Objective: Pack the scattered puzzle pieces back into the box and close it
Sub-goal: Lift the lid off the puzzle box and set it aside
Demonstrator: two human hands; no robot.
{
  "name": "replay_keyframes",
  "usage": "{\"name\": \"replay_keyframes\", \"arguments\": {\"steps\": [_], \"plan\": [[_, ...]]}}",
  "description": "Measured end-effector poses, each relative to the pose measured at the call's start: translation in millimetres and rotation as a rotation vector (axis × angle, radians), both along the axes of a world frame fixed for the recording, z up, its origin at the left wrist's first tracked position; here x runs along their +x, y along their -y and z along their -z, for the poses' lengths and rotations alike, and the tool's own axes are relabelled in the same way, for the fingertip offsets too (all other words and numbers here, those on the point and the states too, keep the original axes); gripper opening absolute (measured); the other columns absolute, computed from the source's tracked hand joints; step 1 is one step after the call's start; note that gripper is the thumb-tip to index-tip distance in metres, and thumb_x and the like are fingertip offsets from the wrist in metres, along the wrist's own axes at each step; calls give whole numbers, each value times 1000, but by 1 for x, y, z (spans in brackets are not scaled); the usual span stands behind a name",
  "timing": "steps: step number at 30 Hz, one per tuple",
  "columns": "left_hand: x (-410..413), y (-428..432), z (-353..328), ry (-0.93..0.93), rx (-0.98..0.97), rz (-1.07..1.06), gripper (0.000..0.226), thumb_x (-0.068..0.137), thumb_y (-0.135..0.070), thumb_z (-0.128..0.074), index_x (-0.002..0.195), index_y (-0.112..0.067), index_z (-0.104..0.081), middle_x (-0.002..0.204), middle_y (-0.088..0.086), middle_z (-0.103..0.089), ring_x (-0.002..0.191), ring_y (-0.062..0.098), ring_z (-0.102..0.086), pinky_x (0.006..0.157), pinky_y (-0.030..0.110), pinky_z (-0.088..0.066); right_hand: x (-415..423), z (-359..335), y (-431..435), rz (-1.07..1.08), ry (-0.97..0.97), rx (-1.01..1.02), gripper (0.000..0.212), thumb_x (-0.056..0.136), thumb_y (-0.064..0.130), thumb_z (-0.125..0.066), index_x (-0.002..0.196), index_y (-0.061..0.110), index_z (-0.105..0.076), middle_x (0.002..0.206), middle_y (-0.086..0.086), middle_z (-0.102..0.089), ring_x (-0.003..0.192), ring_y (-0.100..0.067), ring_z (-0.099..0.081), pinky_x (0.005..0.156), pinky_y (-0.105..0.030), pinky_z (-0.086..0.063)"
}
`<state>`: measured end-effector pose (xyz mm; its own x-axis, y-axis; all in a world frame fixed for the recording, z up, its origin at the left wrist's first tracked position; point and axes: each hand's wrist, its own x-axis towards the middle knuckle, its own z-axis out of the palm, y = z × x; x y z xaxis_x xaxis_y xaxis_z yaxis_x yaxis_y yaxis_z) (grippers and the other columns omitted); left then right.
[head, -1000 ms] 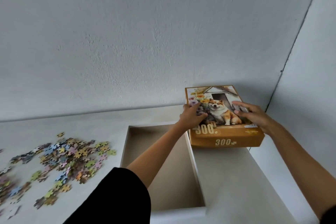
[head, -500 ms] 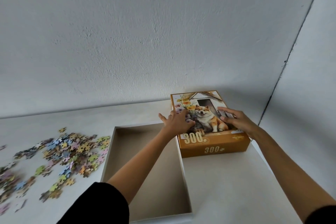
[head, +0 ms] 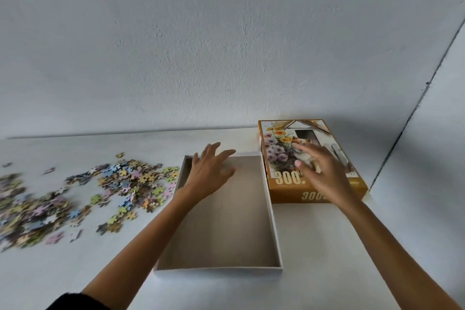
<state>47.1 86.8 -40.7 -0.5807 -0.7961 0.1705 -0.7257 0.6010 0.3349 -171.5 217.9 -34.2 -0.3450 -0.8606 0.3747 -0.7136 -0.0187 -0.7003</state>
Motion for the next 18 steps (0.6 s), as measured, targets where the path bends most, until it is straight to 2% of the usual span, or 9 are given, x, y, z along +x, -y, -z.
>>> {"name": "replay_keyframes", "arguments": {"steps": [2, 4, 7, 12, 14, 18], "plan": [[36, -4, 5, -33, 43, -65, 48, 90, -37, -51, 135, -28, -40, 152, 10, -21, 140, 26, -21, 115, 49, -19, 38, 8, -8, -101, 35, 3, 41, 82, 13, -64, 122, 17, -56, 123, -8, -57, 119, -20, -48, 99, -43, -44], [63, -14, 10, -99, 139, -124, 47, 90, -33, -53, 134, -25, -42, 152, 11, -17, 140, 27, -21, 113, 45, -23, 69, 19, -15, -147, 45, 48, 41, 81, 17, -65, 121, 20, -56, 122, -10, -54, 118, -19, -46, 102, -41, -41], [83, -34, 20, -198, 247, -197, 48, 90, -28, -54, 135, -23, -42, 152, 12, -17, 139, 29, -23, 109, 42, -28, 96, 32, -13, -127, -7, 113, 44, 83, 24, -63, 126, 25, -52, 133, -10, -40, 129, -22, -32, 107, -30, -26], [93, -47, 37, -271, 283, -212, 52, 90, -30, -53, 138, -30, -34, 151, 12, -24, 138, 28, -26, 108, 42, -29, 110, 46, -15, -114, -147, 144, 44, 87, 27, -56, 131, 24, -48, 150, -8, -24, 139, -25, -11, 113, -35, -18], [95, -48, 39, -290, 279, -200, 55, 90, -30, -52, 140, -30, -30, 151, 11, -23, 139, 27, -26, 108, 41, -29, 114, 52, -20, -136, -164, 135, 44, 88, 26, -55, 131, 24, -47, 152, -7, -19, 141, -23, -5, 110, -30, -12], [101, -46, 39, -304, 252, -165, 56, 90, -27, -52, 141, -31, -29, 150, 9, -26, 137, 26, -28, 106, 38, -30, 120, 55, -26, -71, -45, 50, 40, 84, 27, -55, 124, 25, -54, 149, -11, -19, 139, -22, -11, 105, -25, -15]]}}
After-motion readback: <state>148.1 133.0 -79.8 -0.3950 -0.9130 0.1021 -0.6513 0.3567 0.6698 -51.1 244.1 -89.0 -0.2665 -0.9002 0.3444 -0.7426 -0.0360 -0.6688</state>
